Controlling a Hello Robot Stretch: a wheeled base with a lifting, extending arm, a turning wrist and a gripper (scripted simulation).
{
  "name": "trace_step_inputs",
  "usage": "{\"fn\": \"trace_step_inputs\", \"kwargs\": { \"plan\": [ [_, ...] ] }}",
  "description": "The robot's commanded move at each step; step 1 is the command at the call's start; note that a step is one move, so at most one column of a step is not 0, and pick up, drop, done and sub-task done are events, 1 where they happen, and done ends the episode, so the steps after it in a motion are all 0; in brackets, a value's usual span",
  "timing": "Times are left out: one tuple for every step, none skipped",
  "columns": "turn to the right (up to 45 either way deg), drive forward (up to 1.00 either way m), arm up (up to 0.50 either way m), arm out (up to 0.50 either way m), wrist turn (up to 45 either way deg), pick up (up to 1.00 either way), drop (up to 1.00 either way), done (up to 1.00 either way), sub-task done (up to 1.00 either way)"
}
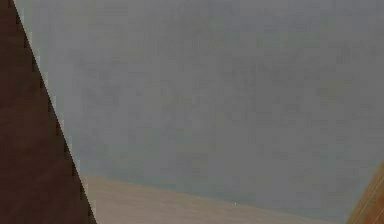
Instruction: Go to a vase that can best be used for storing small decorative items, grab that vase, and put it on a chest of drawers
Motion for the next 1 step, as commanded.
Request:
{"fn": "trace_step_inputs", "kwargs": {
  "plan": [
    [3.0,0.00,0.00,0.00,0.0,0.00,0.00,0.00,0.00]
  ]
}}
